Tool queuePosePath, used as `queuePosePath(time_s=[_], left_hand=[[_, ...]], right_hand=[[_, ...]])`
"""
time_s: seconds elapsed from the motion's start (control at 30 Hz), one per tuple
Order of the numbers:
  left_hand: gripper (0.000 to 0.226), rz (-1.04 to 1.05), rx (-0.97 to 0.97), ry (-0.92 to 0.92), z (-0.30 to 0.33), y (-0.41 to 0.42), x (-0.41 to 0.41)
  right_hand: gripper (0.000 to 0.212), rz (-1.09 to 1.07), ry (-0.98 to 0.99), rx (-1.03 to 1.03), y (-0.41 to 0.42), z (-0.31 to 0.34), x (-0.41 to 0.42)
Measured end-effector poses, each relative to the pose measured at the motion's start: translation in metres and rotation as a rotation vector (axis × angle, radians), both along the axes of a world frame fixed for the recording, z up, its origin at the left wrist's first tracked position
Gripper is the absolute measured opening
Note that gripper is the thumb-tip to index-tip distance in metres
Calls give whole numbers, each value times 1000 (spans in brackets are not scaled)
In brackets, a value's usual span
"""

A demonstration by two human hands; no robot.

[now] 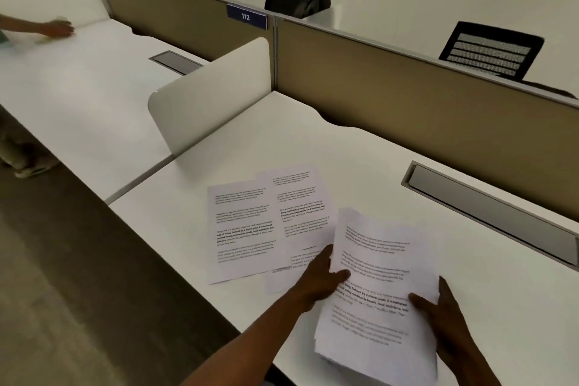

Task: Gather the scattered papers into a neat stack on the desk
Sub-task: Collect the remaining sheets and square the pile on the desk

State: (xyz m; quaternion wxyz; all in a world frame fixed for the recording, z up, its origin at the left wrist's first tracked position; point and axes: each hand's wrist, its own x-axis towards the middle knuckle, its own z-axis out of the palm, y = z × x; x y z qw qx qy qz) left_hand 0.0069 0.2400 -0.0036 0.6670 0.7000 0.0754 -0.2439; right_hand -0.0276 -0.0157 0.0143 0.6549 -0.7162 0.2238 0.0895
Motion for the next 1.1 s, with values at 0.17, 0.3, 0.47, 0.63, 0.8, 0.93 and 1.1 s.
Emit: queuePosePath(time_s=[0.17,0.3,0.47,0.63,0.8,0.93,1.1], left_hand=[[40,265,-126,86,10,67,3],[33,322,-209,156,16,123,2],[44,480,-13,73,9,181,6],[45,652,256,70,-6,227,19],[50,655,354,168,-24,241,29],[58,655,353,168,-32,242,30],[48,726,-26,193,-14,242,30]], right_hand=[[55,127,-64,77,34,31,25],[65,295,-123,146,84,47,56],[62,431,-124,214,163,47,100],[62,448,-65,82,234,21,135],[65,429,47,-11,273,1,152],[63,421,52,195,288,15,154],[55,630,-114,180,327,69,146]])
